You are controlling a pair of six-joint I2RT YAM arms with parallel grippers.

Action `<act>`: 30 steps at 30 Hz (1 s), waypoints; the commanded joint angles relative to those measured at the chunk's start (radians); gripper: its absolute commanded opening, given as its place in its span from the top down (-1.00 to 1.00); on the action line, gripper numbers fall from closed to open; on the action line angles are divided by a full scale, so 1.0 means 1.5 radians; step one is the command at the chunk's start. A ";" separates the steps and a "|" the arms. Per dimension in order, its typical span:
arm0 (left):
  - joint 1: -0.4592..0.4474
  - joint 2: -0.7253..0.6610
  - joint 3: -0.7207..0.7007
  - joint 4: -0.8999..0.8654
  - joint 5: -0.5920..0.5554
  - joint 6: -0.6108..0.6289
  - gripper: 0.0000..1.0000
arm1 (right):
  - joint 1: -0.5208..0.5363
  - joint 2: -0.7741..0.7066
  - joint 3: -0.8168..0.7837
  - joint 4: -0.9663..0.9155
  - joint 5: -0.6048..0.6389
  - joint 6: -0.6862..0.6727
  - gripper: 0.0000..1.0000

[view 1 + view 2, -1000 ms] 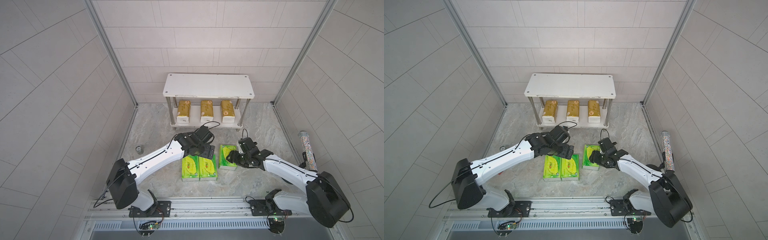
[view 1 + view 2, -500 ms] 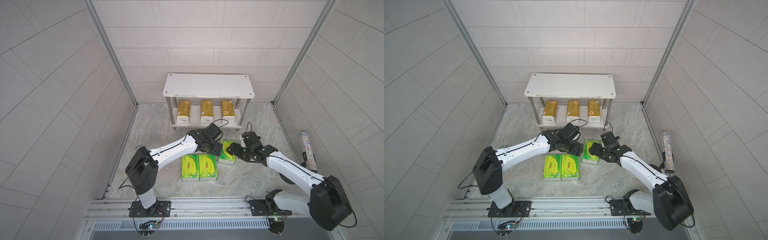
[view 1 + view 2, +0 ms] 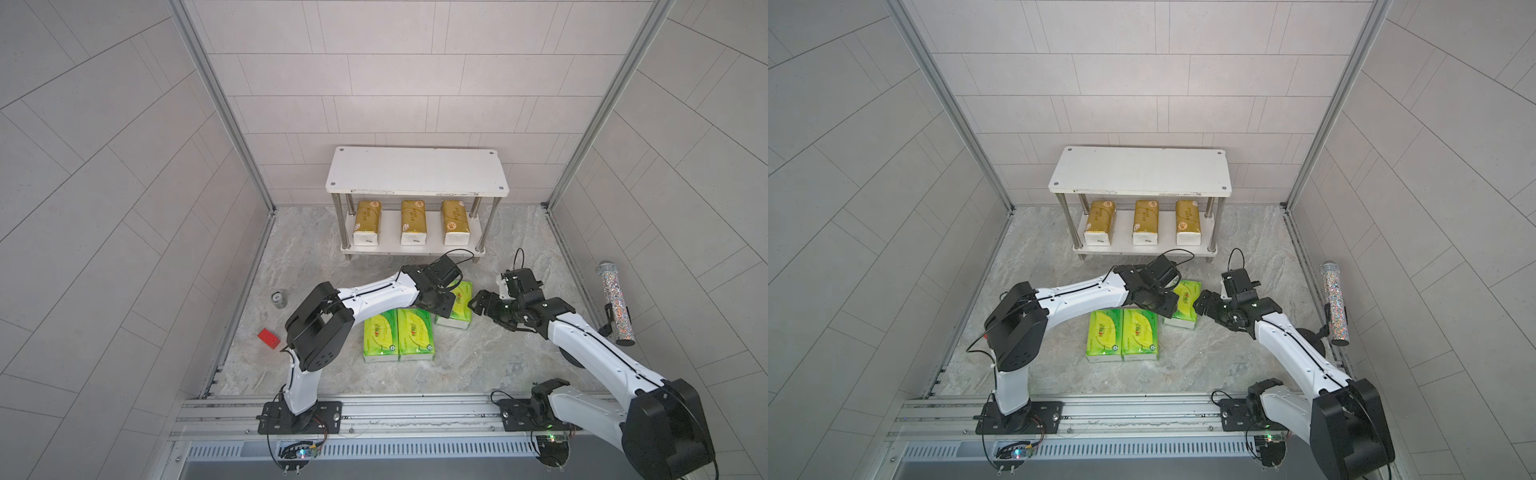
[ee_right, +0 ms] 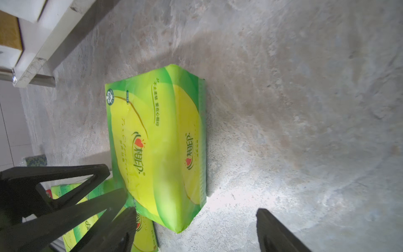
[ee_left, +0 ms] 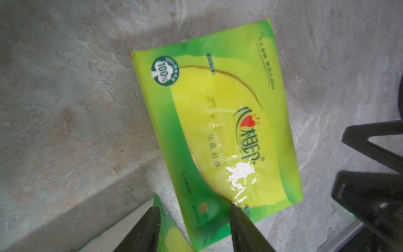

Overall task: Place the tissue boxes on the shelf by color
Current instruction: Pick up the box of tissues from the center of the board.

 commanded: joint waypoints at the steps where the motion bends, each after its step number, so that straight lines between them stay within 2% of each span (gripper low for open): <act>1: 0.000 -0.003 0.023 -0.002 -0.024 0.013 -0.13 | -0.004 0.005 0.016 0.000 -0.024 -0.023 -0.79; 13: 0.013 -0.004 0.034 -0.003 -0.045 0.019 -0.09 | -0.005 0.048 0.023 0.032 -0.052 -0.016 -0.79; 30: 0.041 0.032 -0.038 0.019 -0.062 0.031 0.04 | -0.005 0.106 0.033 0.083 -0.098 0.001 -0.86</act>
